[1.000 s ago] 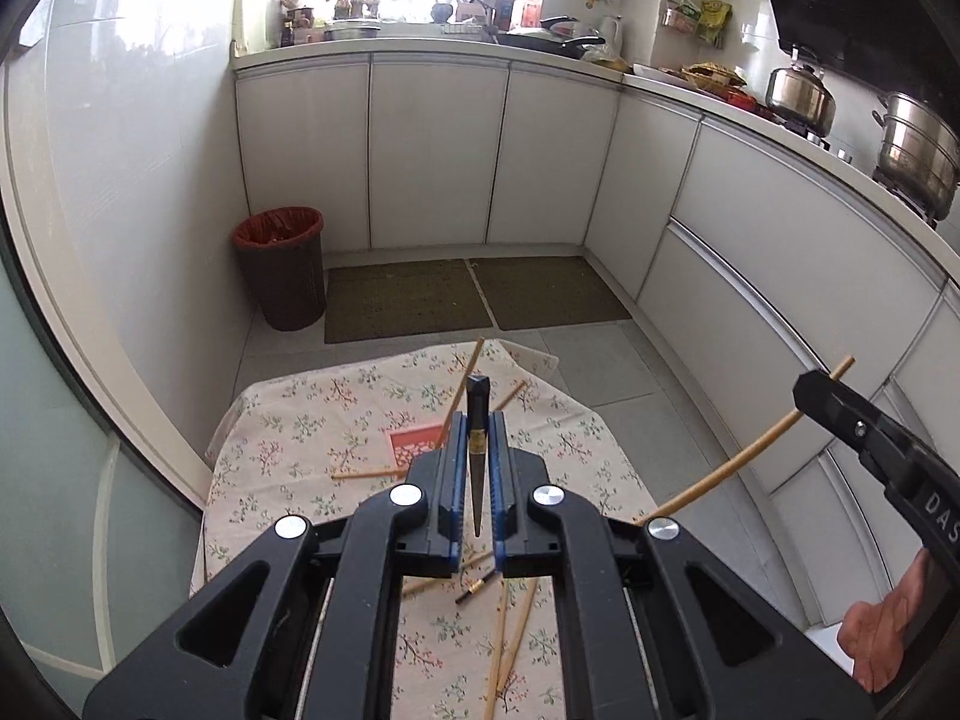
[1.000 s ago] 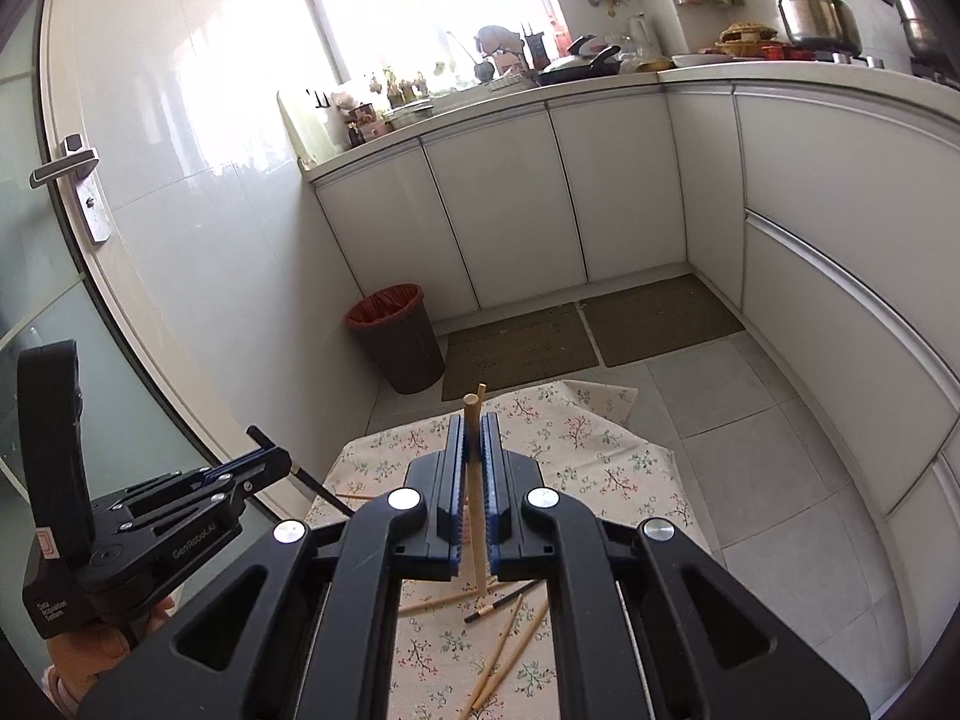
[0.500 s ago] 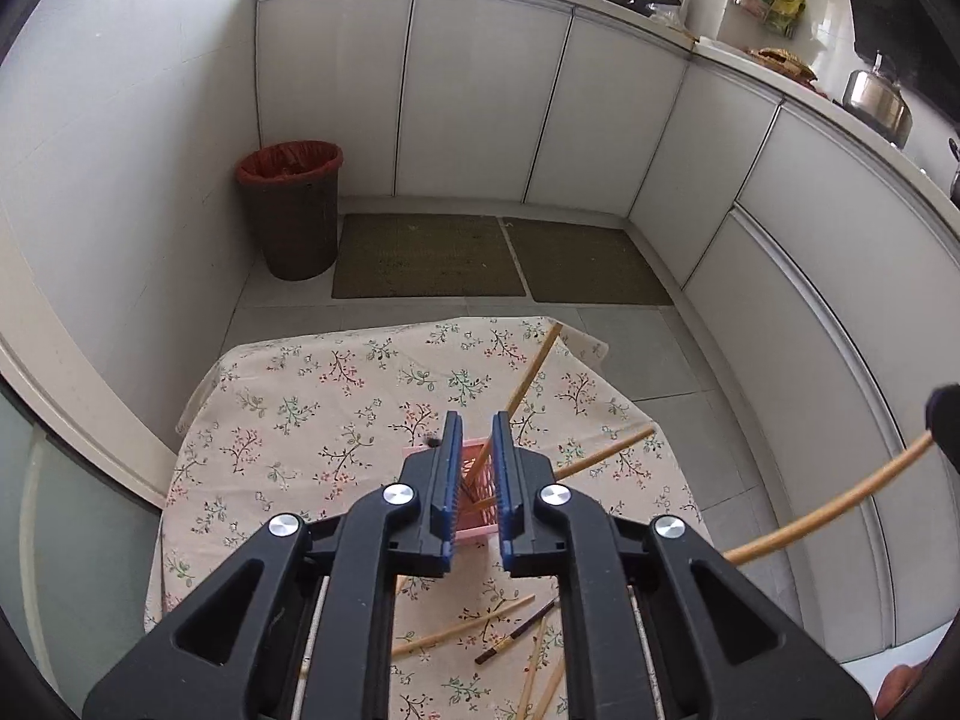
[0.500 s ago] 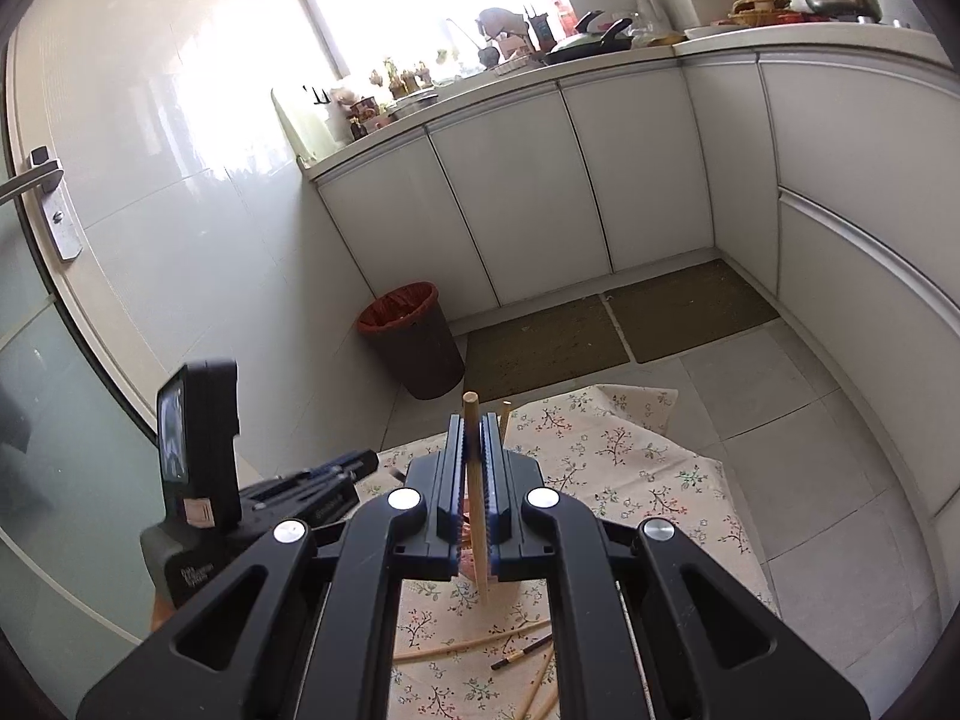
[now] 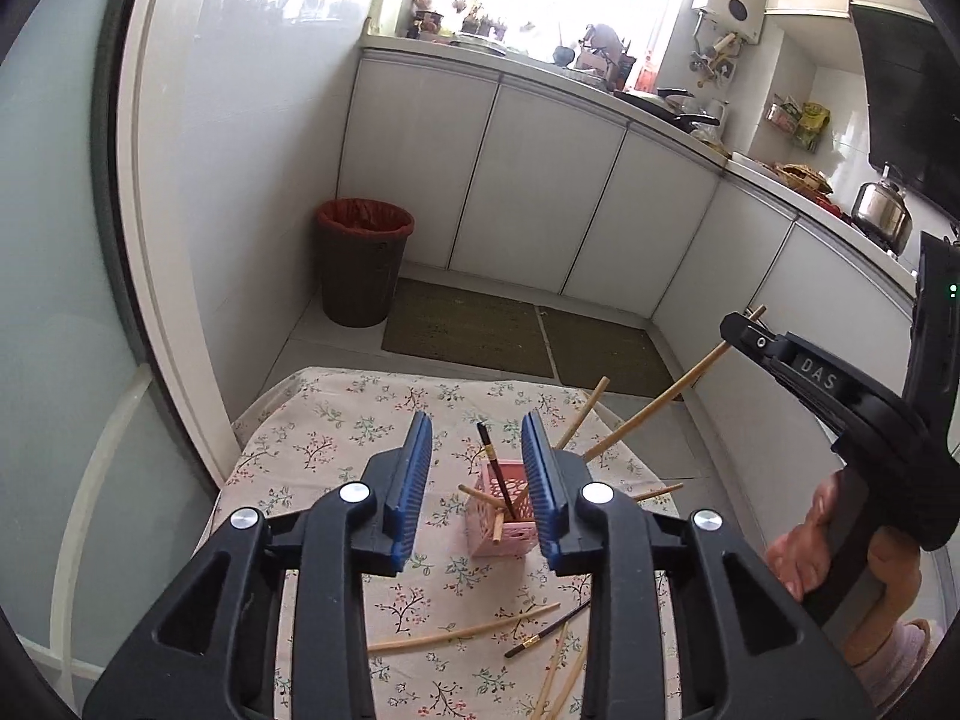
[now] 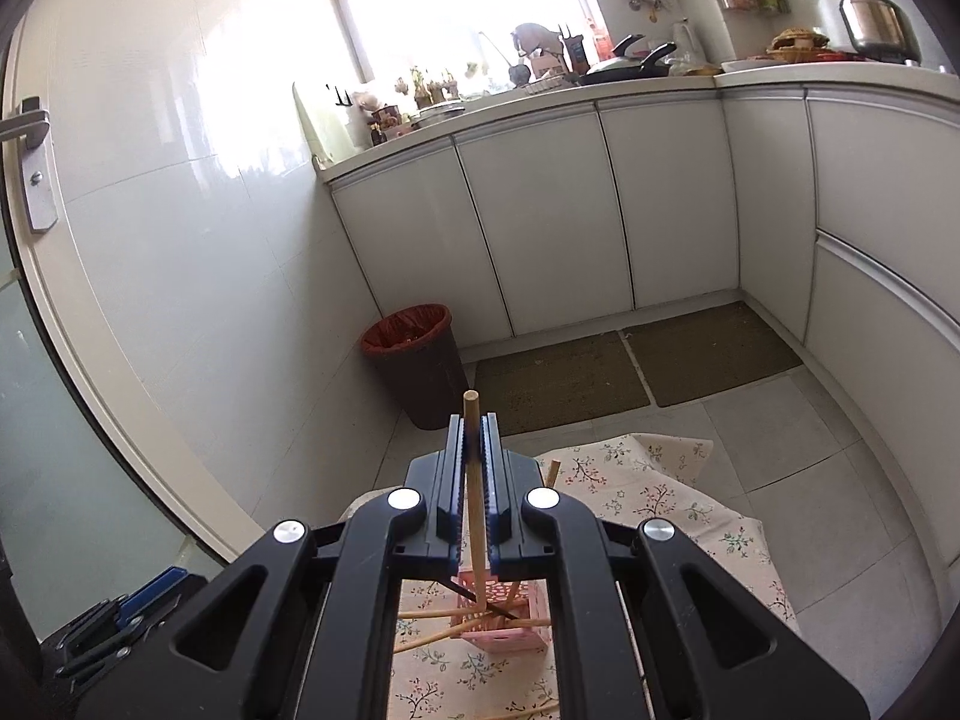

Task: Organize utensils
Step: 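Lower both chopsticks into the pink basket and open both grippers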

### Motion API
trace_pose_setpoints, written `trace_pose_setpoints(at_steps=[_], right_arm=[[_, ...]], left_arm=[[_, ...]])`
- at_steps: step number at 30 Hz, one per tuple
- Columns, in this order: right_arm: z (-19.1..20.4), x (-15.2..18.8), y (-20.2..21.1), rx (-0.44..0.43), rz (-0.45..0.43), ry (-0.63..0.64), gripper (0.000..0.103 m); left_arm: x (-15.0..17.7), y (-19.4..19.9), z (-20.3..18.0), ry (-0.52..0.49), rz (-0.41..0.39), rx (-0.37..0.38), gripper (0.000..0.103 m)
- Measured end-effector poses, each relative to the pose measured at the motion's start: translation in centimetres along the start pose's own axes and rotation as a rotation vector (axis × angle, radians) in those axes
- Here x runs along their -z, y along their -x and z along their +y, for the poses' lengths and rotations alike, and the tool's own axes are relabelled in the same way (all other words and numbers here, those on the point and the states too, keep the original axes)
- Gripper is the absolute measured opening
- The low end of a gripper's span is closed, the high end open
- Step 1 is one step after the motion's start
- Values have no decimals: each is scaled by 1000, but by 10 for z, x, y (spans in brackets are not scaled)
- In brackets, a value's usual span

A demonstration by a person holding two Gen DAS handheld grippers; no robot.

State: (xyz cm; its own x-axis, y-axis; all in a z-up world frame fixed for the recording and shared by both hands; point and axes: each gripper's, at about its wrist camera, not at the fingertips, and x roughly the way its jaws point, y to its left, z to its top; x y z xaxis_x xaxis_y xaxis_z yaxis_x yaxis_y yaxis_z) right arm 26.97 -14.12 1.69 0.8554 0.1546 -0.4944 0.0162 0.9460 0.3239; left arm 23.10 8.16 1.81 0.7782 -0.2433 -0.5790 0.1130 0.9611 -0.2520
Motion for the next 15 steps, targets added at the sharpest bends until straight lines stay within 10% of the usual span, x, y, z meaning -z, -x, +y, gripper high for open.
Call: trace_pose_setpoints(at_steps=[8, 15], right_arm=[[-1, 30, -25, 84, 75, 16, 14], [-4, 43, 23, 141, 62, 62, 46]], left_arm=[[8, -8, 11, -6, 42, -43, 29], [25, 10, -9, -26, 19, -32, 49]])
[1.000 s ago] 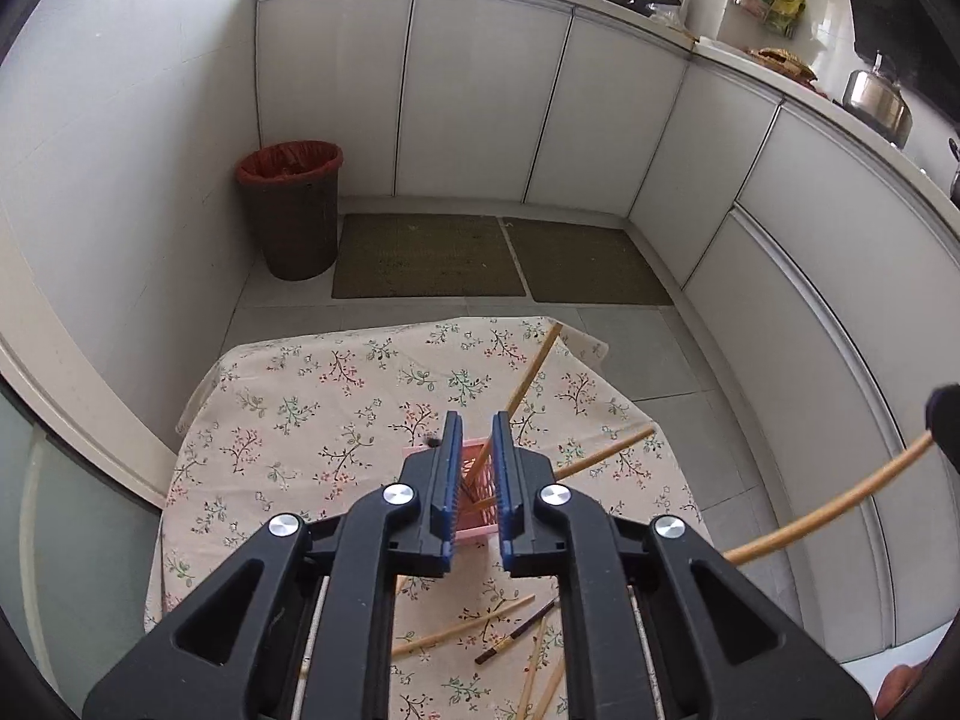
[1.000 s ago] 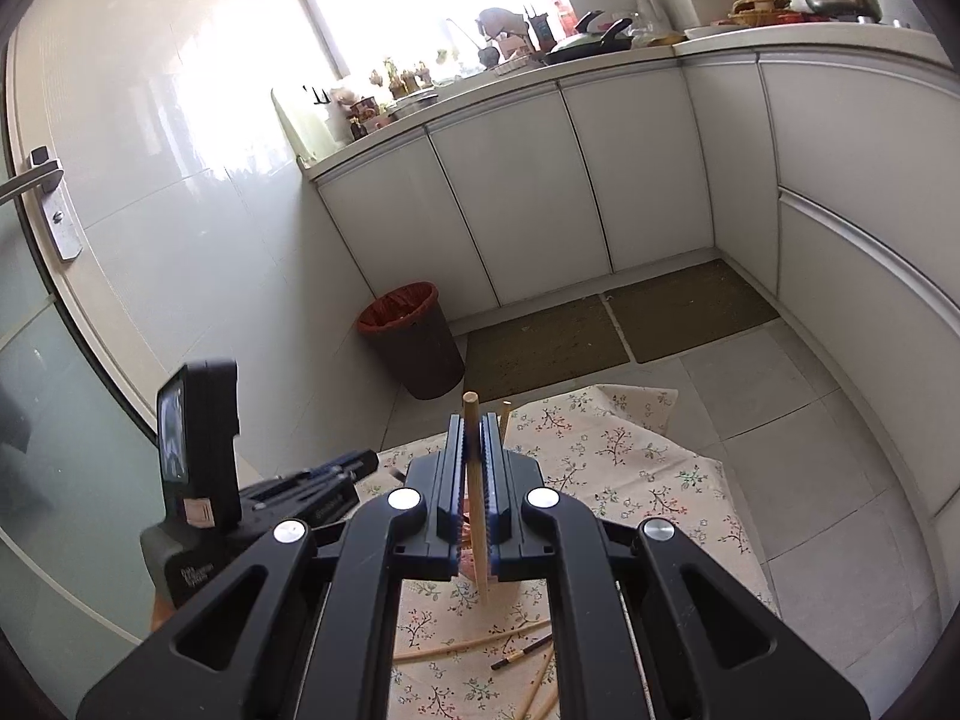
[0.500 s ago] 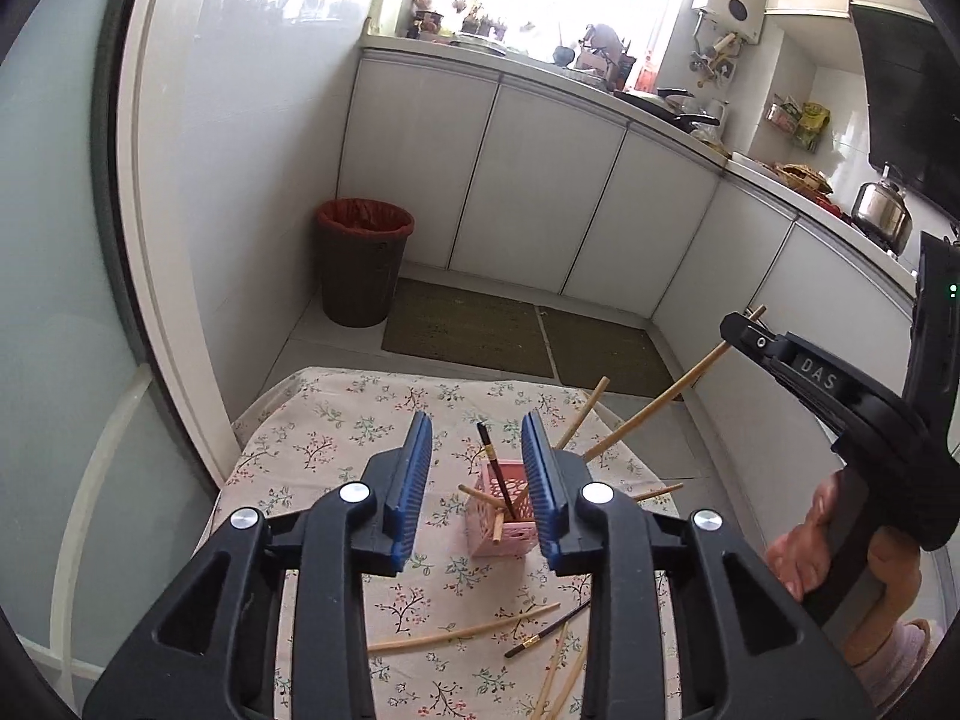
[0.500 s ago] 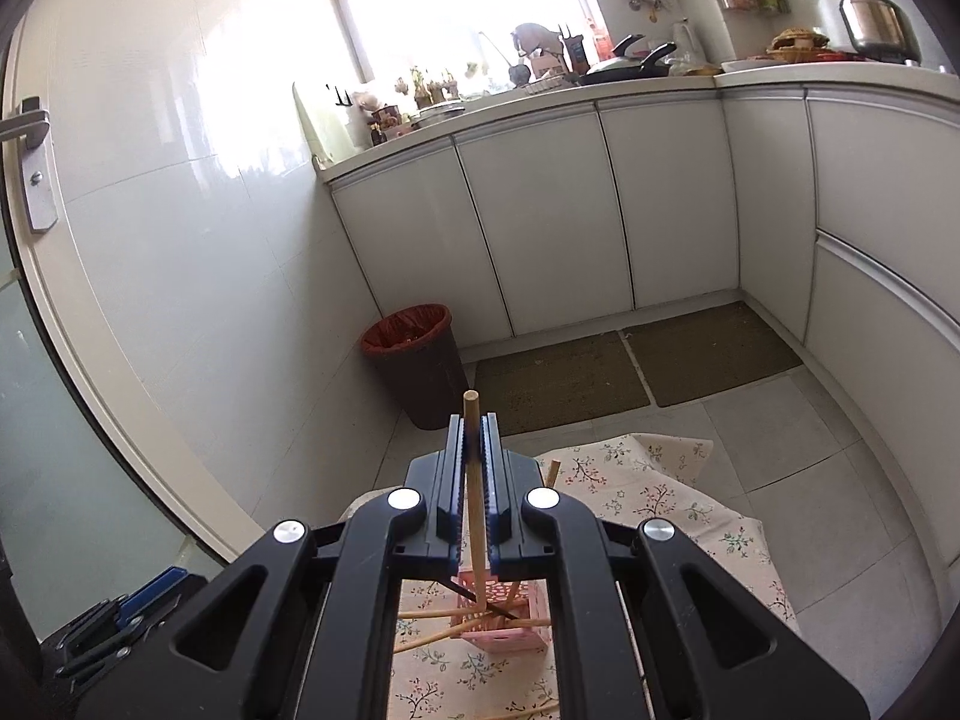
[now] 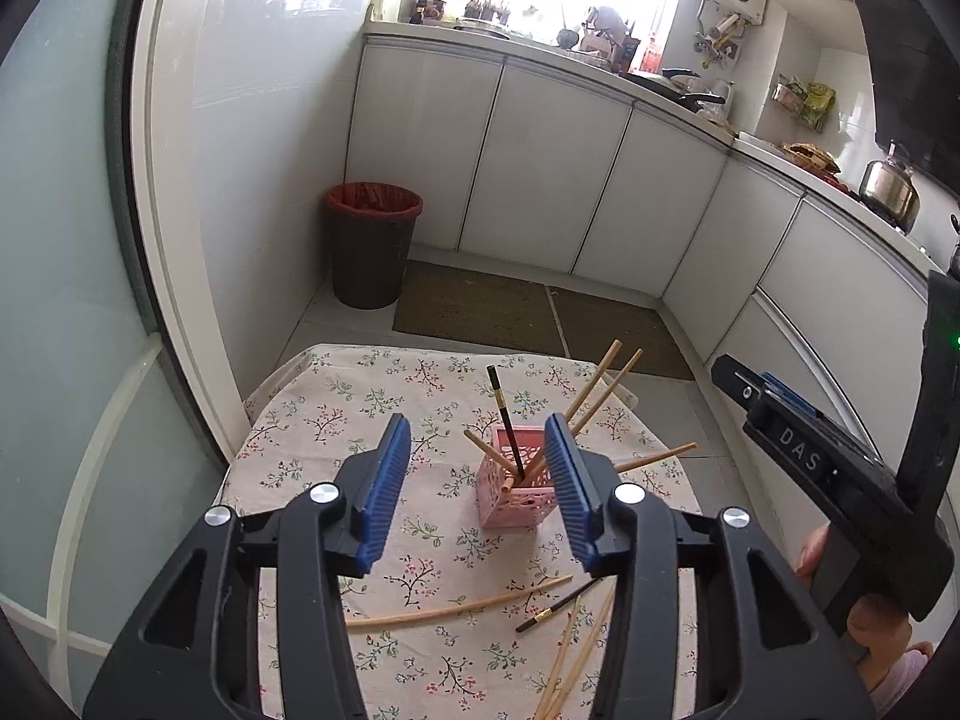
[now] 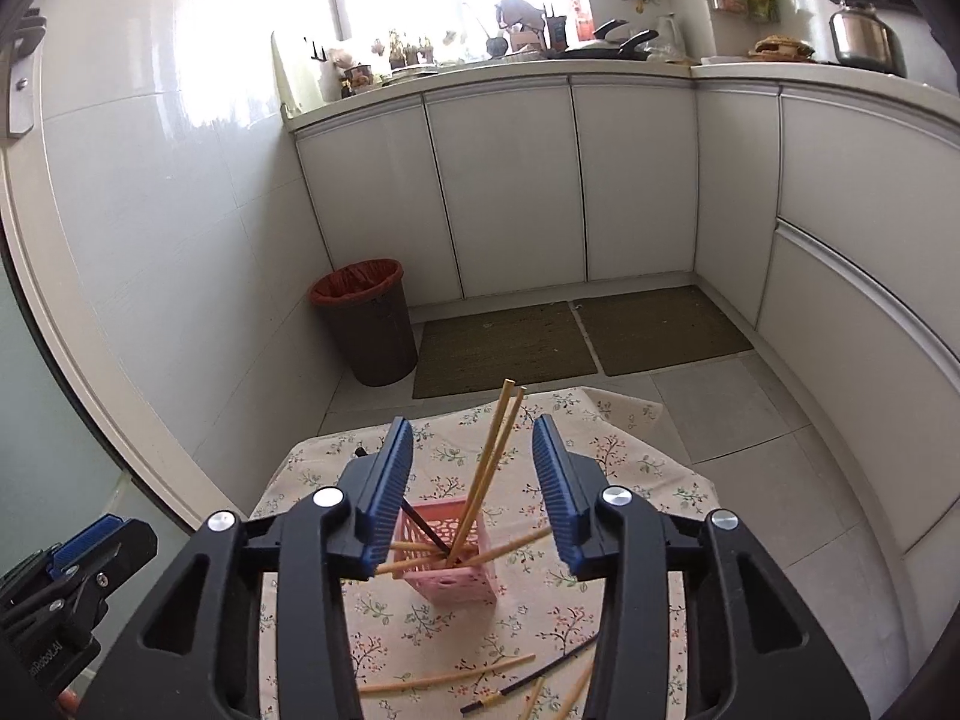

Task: Organize utensils
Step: 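Lower both chopsticks into the pink basket and open both grippers, then move both grippers back over the remaining chopsticks on the cloth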

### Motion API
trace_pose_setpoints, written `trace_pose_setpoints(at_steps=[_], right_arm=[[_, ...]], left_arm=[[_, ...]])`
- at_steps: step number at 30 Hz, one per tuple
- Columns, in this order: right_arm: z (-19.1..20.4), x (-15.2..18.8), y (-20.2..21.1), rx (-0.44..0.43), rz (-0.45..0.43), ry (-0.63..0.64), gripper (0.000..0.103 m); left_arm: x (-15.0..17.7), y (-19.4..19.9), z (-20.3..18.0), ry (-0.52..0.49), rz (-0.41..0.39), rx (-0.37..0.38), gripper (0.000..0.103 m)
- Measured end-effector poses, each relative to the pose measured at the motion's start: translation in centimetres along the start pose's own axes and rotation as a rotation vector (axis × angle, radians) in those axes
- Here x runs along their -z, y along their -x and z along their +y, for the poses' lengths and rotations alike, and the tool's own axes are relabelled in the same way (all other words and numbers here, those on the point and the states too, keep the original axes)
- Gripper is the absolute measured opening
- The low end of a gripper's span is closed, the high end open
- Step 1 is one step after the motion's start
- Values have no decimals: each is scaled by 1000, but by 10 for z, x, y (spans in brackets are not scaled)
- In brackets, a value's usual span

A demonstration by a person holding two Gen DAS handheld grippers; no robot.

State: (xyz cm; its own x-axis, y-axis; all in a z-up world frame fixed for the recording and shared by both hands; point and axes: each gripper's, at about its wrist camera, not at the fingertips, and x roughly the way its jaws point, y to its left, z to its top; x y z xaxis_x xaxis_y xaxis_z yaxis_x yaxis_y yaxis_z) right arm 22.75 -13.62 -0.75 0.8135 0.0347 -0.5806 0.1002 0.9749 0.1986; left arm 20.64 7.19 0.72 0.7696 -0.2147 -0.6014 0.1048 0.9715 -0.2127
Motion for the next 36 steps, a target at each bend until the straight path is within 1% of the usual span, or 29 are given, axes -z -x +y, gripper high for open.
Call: trace_pose_setpoints(at_steps=[1, 2, 3, 4, 5, 7, 11, 12, 13, 15, 16, 18, 20, 24, 29, 32, 34, 36], right_arm=[[-3, 3, 6, 9, 8, -3, 50], [-7, 7, 12, 17, 15, -7, 55], [-11, 11, 19, 26, 12, -13, 64], [-15, 16, 26, 43, 3, -17, 71], [-19, 21, 34, 60, -10, -20, 72], [-27, 32, 46, 76, -13, -18, 81], [-40, 53, 63, 85, 23, -46, 88], [-43, 58, 67, 90, 27, -58, 91], [-46, 62, 70, 92, 28, -71, 92], [-53, 73, 76, 94, 38, -87, 95], [-56, 77, 77, 94, 46, -92, 97], [-66, 87, 79, 92, 74, -102, 97], [-80, 102, 81, 86, 108, -132, 97], [-118, 135, 80, 82, 194, -249, 97], [-159, 175, 77, 121, 274, -353, 97], [-177, 184, 74, 127, 312, -408, 97], [-185, 185, 75, 133, 310, -440, 97], [-191, 187, 75, 144, 310, -468, 97]], left_arm=[[4, 4, -2, 1, -4, -3, 53], [8, 7, -3, 2, -7, -5, 60], [11, 10, -4, 4, -8, -5, 66], [15, 13, -6, 4, -9, -3, 68], [19, 15, -9, 0, -6, -5, 73], [27, 18, -13, -8, 8, -2, 76], [43, 19, -25, -36, 52, -4, 81], [47, 20, -28, -47, 58, -9, 86], [51, 21, -31, -59, 61, -15, 88], [58, 23, -35, -80, 65, -21, 96], [61, 24, -37, -89, 71, -22, 96], [68, 23, -40, -107, 96, -16, 96], [75, 20, -43, -135, 137, -9, 96], [91, 11, -49, -187, 208, -8, 96], [108, -8, -61, -249, 320, 26, 96], [115, -22, -68, -263, 393, 54, 96], [119, -33, -73, -272, 438, 61, 96], [125, -47, -81, -302, 493, 68, 96]])
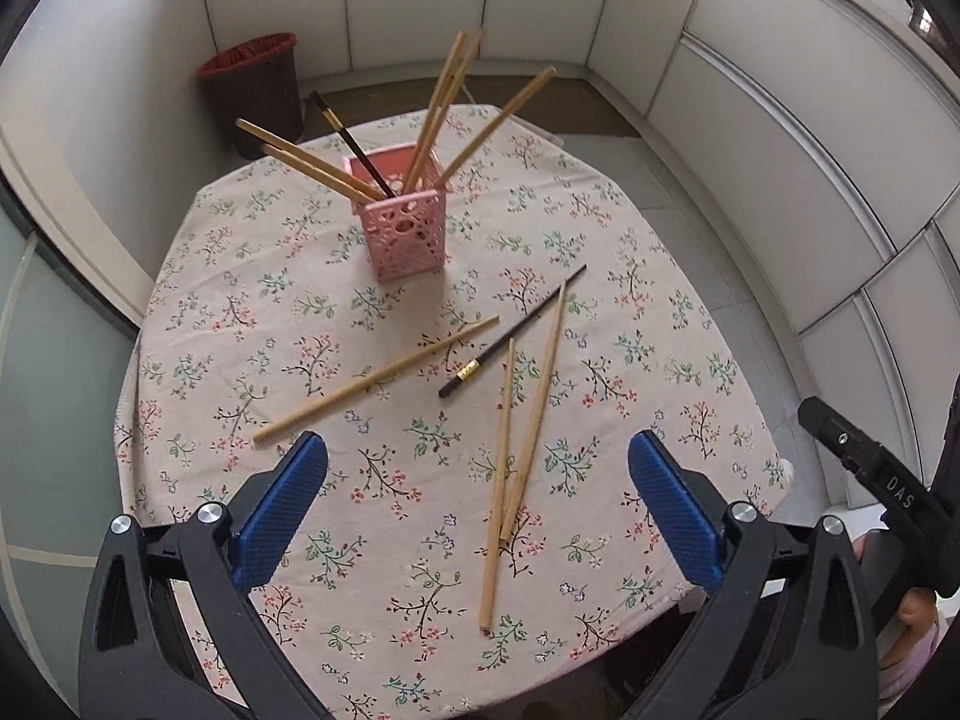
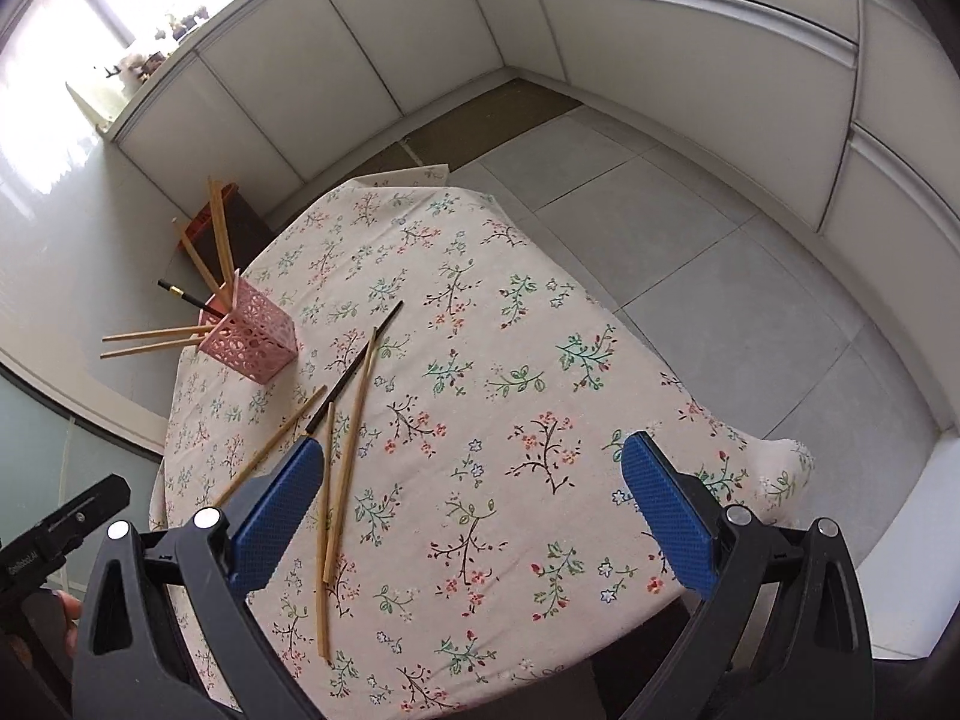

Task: Organize utensils
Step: 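Move both grippers back over the remaining chopsticks on the cloth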

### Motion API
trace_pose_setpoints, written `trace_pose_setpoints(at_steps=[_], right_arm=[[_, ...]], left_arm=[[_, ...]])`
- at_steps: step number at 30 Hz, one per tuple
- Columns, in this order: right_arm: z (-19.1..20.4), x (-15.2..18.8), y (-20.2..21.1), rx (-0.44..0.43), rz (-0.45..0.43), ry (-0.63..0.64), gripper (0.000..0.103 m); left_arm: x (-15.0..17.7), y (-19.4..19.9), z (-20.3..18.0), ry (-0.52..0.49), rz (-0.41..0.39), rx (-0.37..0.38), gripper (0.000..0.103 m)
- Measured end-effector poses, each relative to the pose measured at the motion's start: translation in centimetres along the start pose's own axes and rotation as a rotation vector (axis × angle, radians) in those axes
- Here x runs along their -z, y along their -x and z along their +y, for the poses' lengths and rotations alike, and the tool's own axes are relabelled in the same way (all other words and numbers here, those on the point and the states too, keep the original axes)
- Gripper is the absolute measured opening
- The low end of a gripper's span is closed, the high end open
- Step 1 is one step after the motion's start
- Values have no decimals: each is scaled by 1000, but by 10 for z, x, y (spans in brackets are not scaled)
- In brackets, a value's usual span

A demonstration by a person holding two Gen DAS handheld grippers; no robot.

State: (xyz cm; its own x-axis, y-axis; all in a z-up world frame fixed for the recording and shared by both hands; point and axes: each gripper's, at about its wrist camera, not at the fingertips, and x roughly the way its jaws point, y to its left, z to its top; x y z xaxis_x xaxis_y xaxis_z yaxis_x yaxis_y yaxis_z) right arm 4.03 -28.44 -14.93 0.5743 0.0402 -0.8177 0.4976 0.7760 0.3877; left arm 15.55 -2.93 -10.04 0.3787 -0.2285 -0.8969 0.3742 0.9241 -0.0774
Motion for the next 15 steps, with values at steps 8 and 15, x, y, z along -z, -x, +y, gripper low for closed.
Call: trace_pose_setpoints(at_steps=[8, 15], right_arm=[[-13, -4, -16, -32, 113, -73, 97], [-15, -8, -17, -40, 122, -73, 97]], left_arm=[[-9, -91, -8, 83, 191, -31, 92], [-27, -158, -4, 264, 302, -4, 63]])
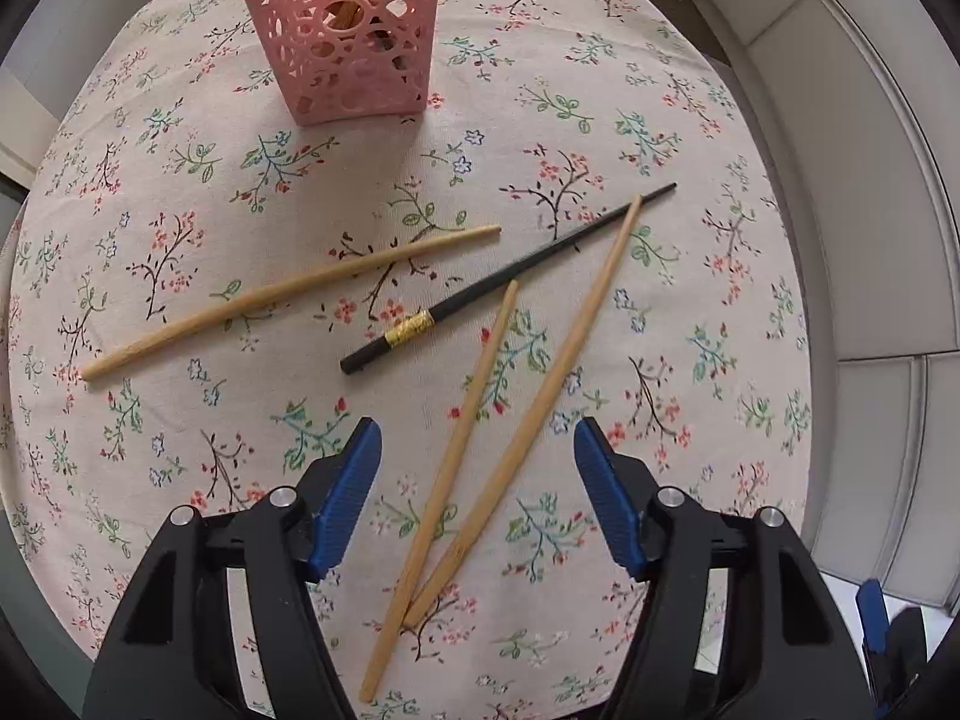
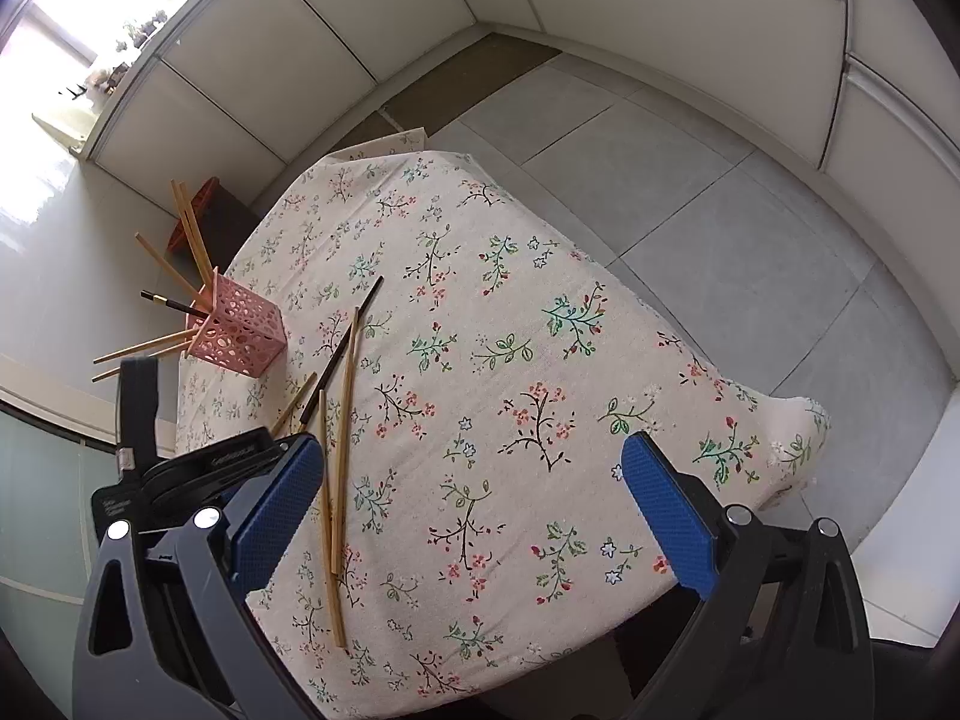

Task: Organize utensils
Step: 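Move both grippers back over the remaining chopsticks on the cloth, then grasp a wooden chopstick with the left gripper while the right gripper grasps another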

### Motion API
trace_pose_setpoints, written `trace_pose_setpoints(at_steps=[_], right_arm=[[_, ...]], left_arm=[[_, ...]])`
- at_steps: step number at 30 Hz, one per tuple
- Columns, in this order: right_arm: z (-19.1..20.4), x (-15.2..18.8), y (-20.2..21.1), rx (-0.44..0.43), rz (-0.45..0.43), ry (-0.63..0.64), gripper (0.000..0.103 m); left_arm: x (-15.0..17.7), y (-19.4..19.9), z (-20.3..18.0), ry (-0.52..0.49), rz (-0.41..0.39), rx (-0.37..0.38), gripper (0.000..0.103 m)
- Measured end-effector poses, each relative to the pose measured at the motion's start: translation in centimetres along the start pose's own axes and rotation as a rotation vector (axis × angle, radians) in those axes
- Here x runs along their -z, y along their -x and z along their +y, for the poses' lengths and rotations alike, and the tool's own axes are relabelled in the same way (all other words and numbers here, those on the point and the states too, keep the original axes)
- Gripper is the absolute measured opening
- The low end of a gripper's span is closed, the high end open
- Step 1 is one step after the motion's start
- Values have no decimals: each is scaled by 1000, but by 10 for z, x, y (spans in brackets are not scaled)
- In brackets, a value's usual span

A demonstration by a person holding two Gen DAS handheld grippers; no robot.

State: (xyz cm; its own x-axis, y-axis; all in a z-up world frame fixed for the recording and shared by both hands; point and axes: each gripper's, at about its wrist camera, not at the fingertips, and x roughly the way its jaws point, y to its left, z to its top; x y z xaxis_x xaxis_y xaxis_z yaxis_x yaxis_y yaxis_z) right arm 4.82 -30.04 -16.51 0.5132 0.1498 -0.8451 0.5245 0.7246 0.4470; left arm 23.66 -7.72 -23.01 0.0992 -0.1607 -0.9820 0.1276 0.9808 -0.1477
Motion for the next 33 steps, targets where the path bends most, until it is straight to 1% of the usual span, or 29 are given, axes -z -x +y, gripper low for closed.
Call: trace_pose_setpoints(at_steps=[1, 2, 5, 6, 7, 9, 13, 17, 18, 20, 21, 22, 25, 27, 29, 31, 33], right_arm=[[-1, -1, 0, -5, 6, -3, 97], [-2, -2, -1, -9, 13, -8, 97], [-5, -4, -3, -20, 29, -25, 97], [-6, -4, -3, -23, 34, -30, 97], [-6, -5, -3, -26, 37, -37, 97], [-8, -5, -3, -31, 42, -50, 97], [-9, -6, -5, -35, 48, -60, 97], [-6, -5, -7, -25, 50, -53, 97], [-5, -4, -8, -20, 49, -49, 97], [-3, -5, -11, 2, 41, -39, 97], [-1, -5, -13, 20, 36, -35, 97], [0, -7, -16, 35, 37, -34, 97], [12, -15, -31, 66, 60, -26, 97], [27, -20, -45, 103, 54, 23, 97], [46, -24, -63, 153, 65, 77, 97], [66, -29, -86, 188, 86, 135, 97], [85, -36, -106, 222, 69, 179, 97]], left_arm=[[-4, -3, -2, -5, -9, -18, 62], [-7, -6, -3, -7, -9, -24, 57], [-12, -15, -3, 12, 21, 15, 41], [-13, -17, -4, 13, 23, 17, 37], [-13, -19, -5, 11, 24, 16, 35], [-14, -22, -5, 4, 12, -6, 26], [-17, -23, -9, -16, -7, -19, 25], [-24, -26, -12, -30, -7, -29, 25], [-29, -25, -12, -37, -10, -43, 20], [-31, -27, -17, -58, -19, -77, 13], [-29, -27, -17, -68, -24, -86, 7], [-27, -26, -16, -76, -31, -86, 6], [-17, -20, -6, -86, -67, -64, 4], [-9, -12, 4, -92, -100, -52, 4], [1, -1, 14, -108, -124, -37, 4], [13, 17, 21, -129, -152, -19, 4], [25, 37, 26, -136, -184, 6, 4]])
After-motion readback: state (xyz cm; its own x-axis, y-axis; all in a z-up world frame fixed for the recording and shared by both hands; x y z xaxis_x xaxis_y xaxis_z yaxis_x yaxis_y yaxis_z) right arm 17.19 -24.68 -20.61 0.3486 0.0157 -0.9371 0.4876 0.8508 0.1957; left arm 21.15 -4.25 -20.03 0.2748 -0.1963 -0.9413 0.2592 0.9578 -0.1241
